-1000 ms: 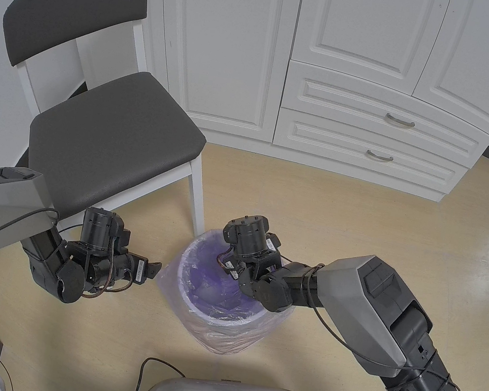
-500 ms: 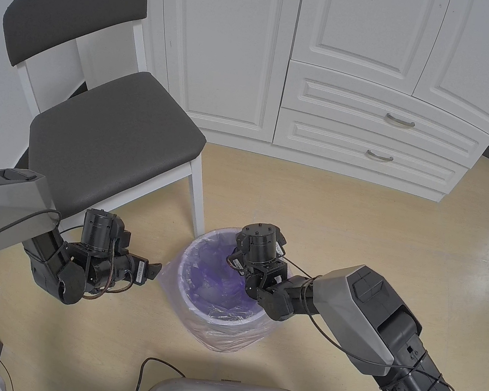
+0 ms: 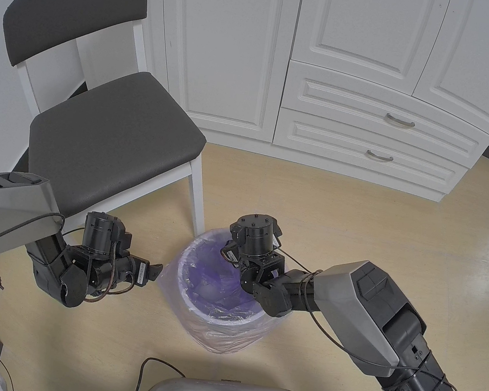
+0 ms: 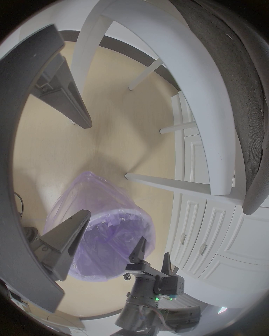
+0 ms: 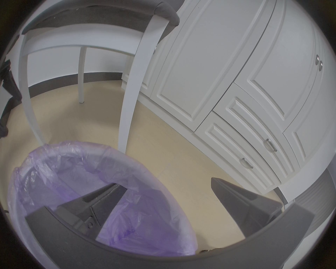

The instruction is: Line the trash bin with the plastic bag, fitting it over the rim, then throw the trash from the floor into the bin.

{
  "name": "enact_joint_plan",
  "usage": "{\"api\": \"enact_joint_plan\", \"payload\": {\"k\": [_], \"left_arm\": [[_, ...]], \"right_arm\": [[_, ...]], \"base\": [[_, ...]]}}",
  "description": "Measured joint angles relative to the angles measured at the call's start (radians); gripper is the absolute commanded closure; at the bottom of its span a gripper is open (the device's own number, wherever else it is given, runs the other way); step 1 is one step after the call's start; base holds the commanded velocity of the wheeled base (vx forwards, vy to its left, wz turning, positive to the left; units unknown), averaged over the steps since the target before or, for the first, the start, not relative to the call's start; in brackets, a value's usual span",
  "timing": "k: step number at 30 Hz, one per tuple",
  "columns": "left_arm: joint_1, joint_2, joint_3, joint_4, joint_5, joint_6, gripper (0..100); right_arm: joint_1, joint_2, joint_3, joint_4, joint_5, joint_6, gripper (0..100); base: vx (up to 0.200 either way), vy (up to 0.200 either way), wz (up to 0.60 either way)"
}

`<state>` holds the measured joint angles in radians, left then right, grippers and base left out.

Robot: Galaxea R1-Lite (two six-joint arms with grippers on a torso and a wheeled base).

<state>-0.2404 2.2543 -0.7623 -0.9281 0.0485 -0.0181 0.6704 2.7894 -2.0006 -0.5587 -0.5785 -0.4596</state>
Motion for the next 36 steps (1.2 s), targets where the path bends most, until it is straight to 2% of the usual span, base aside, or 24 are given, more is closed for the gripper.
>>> {"api": "enact_joint_plan", "payload": {"k": [8, 16, 23, 28, 36], "left_arm": [[0.000, 0.019, -0.004, 0.000, 0.000, 0.001, 0], [0.005, 0.040, -0.011, 0.000, 0.000, 0.008, 0], [0.010, 0.066, -0.020, -0.006, 0.001, 0.022, 0], [0.015, 0.114, -0.043, -0.016, 0.003, 0.035, 0], [0.023, 0.194, -0.139, 0.025, 0.002, 0.061, 0]], "right_arm": [[0.003, -0.017, 0.007, 0.003, 0.001, 0.000, 0], [0.017, -0.070, 0.114, 0.002, 0.009, 0.008, 0], [0.030, -0.157, 0.266, 0.002, 0.018, 0.018, 0], [0.053, -0.258, 0.422, -0.030, 0.027, 0.087, 0], [0.041, -0.393, 0.625, -0.104, 0.041, 0.129, 0]], "base": [[0.000, 0.000, 0.00], [0.000, 0.000, 0.00], [0.000, 0.000, 0.00], [0.000, 0.000, 0.00], [0.000, 0.000, 0.00]]}}
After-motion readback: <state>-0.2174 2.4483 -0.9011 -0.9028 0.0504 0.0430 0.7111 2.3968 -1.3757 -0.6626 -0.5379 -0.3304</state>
